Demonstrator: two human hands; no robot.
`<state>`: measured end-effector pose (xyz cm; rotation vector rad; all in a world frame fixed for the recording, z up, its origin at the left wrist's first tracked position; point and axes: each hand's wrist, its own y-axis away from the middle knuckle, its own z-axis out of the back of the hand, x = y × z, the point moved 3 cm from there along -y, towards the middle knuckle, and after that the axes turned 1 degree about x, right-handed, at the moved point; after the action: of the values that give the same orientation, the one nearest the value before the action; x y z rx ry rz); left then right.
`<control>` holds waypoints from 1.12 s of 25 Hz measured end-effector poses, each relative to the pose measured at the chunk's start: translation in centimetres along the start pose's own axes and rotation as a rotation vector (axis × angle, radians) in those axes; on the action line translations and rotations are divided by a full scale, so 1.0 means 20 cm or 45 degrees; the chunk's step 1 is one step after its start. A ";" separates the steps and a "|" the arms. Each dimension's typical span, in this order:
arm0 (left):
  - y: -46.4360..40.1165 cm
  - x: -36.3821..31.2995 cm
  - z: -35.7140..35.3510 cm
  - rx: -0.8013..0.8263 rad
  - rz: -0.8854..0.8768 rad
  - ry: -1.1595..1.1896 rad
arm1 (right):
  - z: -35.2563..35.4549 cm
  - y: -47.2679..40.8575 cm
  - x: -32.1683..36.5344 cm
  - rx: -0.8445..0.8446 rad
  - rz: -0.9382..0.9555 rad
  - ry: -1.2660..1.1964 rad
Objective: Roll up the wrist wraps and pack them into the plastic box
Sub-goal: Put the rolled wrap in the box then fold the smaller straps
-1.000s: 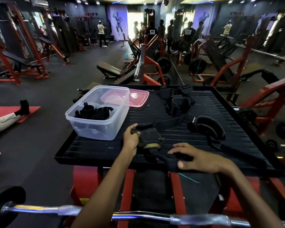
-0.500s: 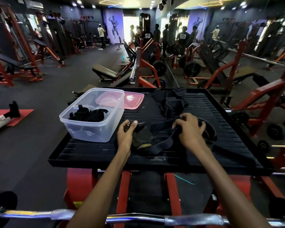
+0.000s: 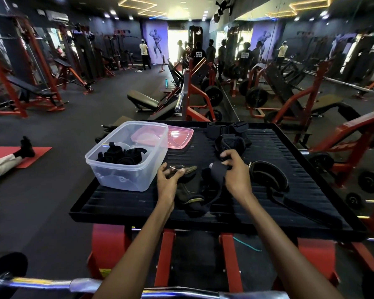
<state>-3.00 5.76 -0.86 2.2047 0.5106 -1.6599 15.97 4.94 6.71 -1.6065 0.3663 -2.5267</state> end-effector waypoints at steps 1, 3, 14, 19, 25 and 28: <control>0.00 0.00 0.00 -0.004 0.030 0.020 | 0.01 -0.02 0.00 0.010 -0.020 0.163; 0.01 -0.01 -0.01 0.007 0.050 0.078 | 0.03 -0.06 -0.01 0.160 -0.062 0.513; -0.01 -0.01 0.00 0.001 -0.106 0.041 | 0.02 -0.04 -0.02 0.361 -0.229 -0.318; -0.01 0.00 0.01 -0.010 -0.126 0.001 | 0.01 -0.03 0.03 0.450 -0.280 -0.763; -0.02 0.01 0.01 -0.039 -0.073 0.131 | -0.05 -0.03 0.07 0.359 -0.395 -1.275; -0.02 0.01 0.01 -0.018 -0.080 0.112 | -0.09 -0.04 0.09 0.340 -0.375 -1.393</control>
<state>-3.30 6.07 -1.06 2.2813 0.6188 -1.5902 13.63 5.41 7.86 -2.6701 -0.3329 -1.3503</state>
